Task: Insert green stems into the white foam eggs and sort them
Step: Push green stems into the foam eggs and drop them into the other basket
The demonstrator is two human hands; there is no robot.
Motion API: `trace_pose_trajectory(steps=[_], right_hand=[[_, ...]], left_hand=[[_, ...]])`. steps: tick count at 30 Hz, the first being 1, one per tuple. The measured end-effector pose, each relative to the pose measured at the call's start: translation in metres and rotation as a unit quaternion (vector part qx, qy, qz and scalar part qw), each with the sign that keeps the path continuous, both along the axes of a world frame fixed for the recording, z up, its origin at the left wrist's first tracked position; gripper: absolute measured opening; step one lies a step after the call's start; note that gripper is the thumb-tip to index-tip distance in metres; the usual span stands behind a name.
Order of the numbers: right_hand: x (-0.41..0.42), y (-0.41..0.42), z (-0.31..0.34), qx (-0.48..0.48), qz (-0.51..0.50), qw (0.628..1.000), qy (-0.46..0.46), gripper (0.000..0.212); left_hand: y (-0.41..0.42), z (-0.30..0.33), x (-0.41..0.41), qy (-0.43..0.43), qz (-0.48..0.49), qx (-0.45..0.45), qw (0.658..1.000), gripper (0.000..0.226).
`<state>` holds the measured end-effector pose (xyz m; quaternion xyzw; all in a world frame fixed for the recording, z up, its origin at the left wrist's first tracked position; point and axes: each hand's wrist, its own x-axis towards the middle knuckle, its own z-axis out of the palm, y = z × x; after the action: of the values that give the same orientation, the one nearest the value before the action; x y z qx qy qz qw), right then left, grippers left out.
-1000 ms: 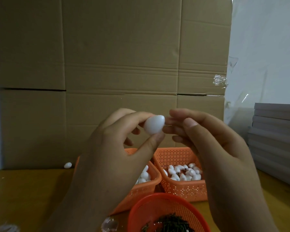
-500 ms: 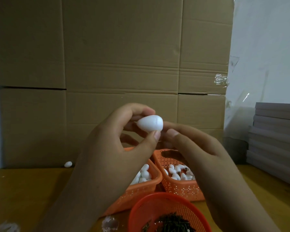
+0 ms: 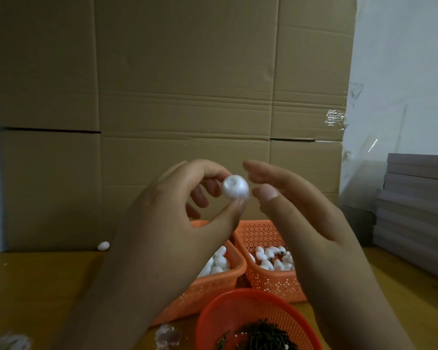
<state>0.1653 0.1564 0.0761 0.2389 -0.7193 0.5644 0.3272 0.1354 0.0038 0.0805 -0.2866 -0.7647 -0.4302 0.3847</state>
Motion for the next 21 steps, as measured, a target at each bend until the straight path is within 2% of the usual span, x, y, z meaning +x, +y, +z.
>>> trace_pose_trajectory(steps=[5,10,14,17,19,21], right_hand=[[-0.0073,0.0061,-0.0011,-0.07,0.105,0.981,-0.148,0.028],[-0.0052,0.0085,-0.0002,-0.075,0.072,0.993,-0.062,0.031],[-0.0014,0.0079,0.0029,-0.034,0.063,0.997,-0.005,0.029],[-0.0043,0.0053,0.003,0.004,0.054,0.999,0.004,0.026],[-0.0076,0.0064,-0.001,-0.024,0.039,0.999,0.0,0.027],[-0.0113,0.0089,-0.0057,-0.038,0.045,0.997,-0.051,0.032]], left_hand=[[-0.0035,0.001,-0.0013,-0.034,-0.049,0.024,0.998,0.026],[-0.0051,-0.0008,-0.0024,-0.026,-0.02,0.009,0.999,0.027],[-0.0045,-0.0009,-0.0004,-0.035,0.008,-0.024,0.999,0.027],[-0.0028,-0.0002,0.0006,-0.046,0.003,-0.045,0.998,0.03],[-0.0029,-0.0005,0.0005,-0.05,-0.012,-0.027,0.998,0.028],[-0.0034,0.0,0.0004,-0.053,-0.023,-0.009,0.998,0.024]])
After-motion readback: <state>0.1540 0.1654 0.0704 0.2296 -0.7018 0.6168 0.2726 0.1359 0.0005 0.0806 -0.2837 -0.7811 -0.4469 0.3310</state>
